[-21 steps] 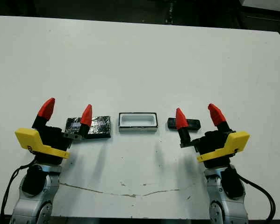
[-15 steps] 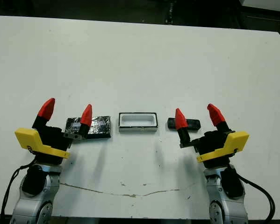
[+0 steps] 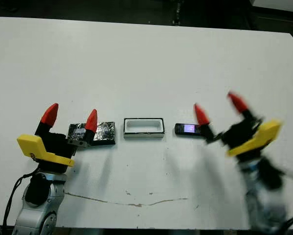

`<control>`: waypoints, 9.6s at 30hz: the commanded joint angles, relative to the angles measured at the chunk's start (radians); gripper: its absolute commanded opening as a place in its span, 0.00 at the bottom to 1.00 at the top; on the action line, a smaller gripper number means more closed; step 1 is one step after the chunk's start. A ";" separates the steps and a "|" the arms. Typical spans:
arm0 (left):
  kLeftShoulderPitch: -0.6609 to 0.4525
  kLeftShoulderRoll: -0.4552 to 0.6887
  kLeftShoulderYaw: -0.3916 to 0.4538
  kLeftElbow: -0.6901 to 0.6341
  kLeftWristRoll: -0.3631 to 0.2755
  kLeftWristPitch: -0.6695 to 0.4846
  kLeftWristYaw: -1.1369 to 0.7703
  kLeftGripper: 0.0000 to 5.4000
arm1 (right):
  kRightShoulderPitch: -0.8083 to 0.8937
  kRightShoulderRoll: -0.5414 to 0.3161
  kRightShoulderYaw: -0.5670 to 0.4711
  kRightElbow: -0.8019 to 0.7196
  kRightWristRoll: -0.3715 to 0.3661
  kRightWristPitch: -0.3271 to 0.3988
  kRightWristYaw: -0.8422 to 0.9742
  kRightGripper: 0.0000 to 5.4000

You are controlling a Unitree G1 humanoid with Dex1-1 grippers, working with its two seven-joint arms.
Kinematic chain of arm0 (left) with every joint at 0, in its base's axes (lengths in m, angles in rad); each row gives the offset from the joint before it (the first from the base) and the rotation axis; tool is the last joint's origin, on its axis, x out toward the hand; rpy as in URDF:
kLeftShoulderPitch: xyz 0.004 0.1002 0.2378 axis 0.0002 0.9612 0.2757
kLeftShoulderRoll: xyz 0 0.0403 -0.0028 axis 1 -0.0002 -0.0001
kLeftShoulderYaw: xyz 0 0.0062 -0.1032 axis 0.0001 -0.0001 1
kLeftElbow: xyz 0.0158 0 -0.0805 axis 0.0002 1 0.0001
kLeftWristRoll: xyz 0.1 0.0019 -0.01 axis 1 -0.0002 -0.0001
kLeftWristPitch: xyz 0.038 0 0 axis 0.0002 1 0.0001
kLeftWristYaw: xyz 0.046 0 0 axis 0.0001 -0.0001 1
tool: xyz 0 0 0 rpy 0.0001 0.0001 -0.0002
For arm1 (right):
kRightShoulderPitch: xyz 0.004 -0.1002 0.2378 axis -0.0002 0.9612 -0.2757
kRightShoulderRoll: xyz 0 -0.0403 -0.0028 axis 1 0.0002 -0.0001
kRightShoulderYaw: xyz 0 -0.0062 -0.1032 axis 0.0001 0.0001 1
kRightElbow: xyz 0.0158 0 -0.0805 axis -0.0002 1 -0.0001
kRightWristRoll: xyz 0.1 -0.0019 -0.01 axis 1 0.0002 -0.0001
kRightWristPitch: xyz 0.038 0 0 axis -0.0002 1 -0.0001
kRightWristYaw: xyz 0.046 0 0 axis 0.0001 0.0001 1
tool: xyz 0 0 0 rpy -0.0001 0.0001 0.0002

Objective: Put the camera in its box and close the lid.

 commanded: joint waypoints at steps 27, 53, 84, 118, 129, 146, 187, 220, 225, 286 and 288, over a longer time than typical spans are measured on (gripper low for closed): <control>0.022 -0.007 0.010 0.035 -0.011 -0.019 -0.001 1.00 | -0.783 -0.168 0.601 0.774 -0.541 -0.020 0.899 1.00; 0.025 -0.001 0.006 0.031 0.003 -0.013 0.000 1.00 | -0.698 -0.152 0.642 0.722 -0.656 -0.022 0.851 1.00; 0.025 -0.002 0.006 0.034 -0.004 -0.019 -0.006 1.00 | -0.590 -0.123 0.589 0.755 -0.610 -0.089 0.766 0.38; 0.029 -0.012 -0.001 0.028 -0.003 -0.006 0.005 1.00 | -0.782 0.085 0.439 0.676 -0.348 0.302 0.730 0.31; 0.026 -0.010 -0.005 0.023 -0.011 -0.002 -0.003 1.00 | -0.736 0.158 0.485 0.683 -0.366 0.254 0.723 0.31; 0.025 -0.011 -0.005 0.030 -0.006 -0.015 -0.004 1.00 | -0.694 0.161 0.522 0.666 -0.399 0.192 0.689 0.31; 0.028 -0.010 -0.001 0.028 -0.013 -0.012 -0.004 1.00 | -0.624 0.140 0.532 0.800 -0.406 0.140 0.729 0.31; 0.028 -0.003 -0.003 0.035 -0.012 -0.013 -0.017 1.00 | -0.646 0.099 0.556 0.716 -0.426 0.108 0.775 0.84; 0.029 -0.003 -0.003 0.037 -0.021 -0.013 -0.023 1.00 | -0.652 0.074 0.508 0.682 -0.396 0.116 0.777 0.96; -0.719 0.693 -0.129 0.571 -0.149 0.214 -1.285 1.00 | 0.369 0.281 0.061 -0.141 -0.092 -0.034 -0.106 0.00; -0.725 0.692 -0.144 0.580 -0.126 0.221 -1.284 1.00 | 0.370 0.280 0.063 -0.142 -0.089 -0.038 -0.105 0.00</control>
